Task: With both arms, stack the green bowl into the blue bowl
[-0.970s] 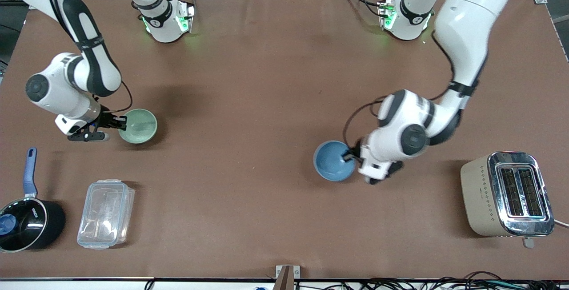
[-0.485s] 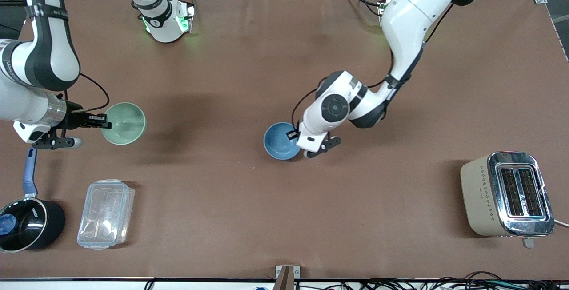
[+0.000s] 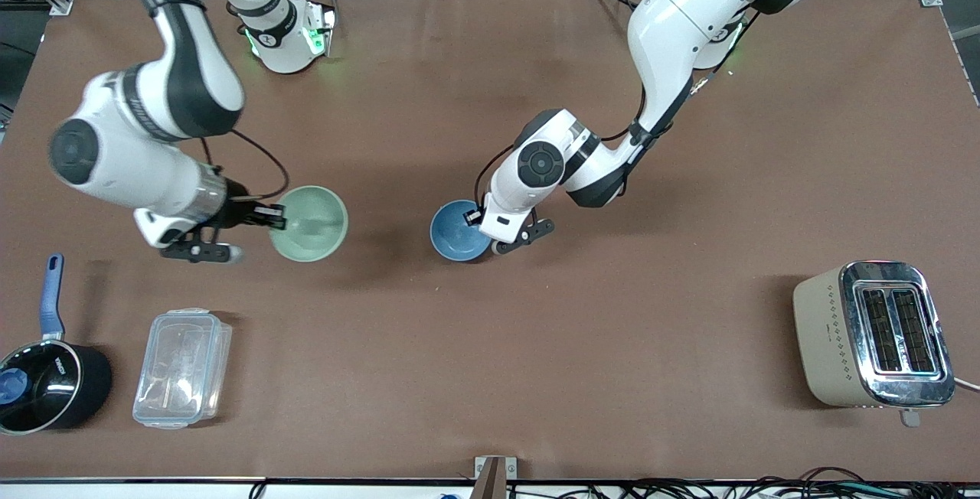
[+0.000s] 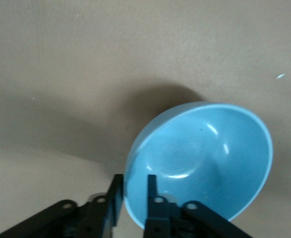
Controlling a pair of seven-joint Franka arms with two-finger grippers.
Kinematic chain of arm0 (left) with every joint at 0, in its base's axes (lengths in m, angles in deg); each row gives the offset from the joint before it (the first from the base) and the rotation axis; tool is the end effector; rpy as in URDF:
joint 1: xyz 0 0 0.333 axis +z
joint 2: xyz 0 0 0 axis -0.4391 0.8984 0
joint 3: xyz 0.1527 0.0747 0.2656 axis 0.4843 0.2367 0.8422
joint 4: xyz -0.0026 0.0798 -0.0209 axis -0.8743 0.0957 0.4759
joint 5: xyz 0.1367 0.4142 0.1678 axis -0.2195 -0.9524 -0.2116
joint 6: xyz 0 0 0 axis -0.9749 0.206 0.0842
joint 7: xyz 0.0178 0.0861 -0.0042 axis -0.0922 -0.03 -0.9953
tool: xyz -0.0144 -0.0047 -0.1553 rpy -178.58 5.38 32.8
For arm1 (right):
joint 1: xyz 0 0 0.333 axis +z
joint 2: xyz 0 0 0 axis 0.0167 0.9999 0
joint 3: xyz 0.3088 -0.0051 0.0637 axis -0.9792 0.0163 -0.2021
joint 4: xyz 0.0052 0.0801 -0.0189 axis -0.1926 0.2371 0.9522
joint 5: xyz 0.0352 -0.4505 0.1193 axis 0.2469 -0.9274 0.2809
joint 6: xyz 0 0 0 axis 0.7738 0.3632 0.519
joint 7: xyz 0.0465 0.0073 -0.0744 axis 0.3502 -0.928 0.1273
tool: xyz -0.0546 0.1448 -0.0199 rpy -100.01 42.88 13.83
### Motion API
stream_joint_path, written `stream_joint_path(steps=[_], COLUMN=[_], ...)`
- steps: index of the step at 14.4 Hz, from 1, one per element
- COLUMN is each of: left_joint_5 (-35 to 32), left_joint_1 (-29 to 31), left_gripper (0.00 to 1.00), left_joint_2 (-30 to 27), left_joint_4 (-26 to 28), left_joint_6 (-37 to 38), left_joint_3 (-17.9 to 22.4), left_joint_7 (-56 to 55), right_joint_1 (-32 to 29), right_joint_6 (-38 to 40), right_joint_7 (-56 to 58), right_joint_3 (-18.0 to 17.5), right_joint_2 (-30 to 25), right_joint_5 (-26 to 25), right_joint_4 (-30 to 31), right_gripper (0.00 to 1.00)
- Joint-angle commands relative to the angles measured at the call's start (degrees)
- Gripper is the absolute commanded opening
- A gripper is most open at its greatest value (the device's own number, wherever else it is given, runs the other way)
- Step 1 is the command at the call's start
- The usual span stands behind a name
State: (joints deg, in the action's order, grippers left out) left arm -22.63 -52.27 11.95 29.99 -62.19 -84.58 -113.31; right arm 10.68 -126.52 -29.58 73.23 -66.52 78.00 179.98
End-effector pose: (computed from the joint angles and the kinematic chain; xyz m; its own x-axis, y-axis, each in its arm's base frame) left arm 0.5292 -0.5687 0.1285 0.8764 0.4203 -0.2352 0.4655 -0.8644 0.1900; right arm 0.6405 0.1716 0.3065 0.9831 -0.1237 -0.1350 -0.1478 -0.9714 -0.1861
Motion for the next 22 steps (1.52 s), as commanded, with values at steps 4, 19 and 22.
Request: stream_joint_path(steps=[4, 19, 22], left_joint_5=[-4.6, -12.7, -12.1], left_joint_1=[3.6, 27.4, 32.5], left_gripper=[1.0, 1.0, 1.0], left_joint_2=[-6.0, -28.6, -31.5], left_joint_4=[-5.5, -6.8, -6.7], left_joint_6=[8.7, 38.1, 38.8], left_joint_3=[4.8, 4.9, 2.9], left_joint_7=[0.3, 43.9, 49.4], right_joint_1=[9.3, 19.5, 19.2], right_joint_6=[-9.7, -25.4, -25.7], right_joint_7=[-12.2, -22.6, -22.6], right_joint_3=[-3.3, -3.3, -3.3], right_joint_2=[7.0, 14.8, 15.2], right_joint_5=[1.0, -2.8, -2.8], right_joint_4=[-0.6, 2.1, 2.0], right_gripper=[0.0, 0.0, 0.05])
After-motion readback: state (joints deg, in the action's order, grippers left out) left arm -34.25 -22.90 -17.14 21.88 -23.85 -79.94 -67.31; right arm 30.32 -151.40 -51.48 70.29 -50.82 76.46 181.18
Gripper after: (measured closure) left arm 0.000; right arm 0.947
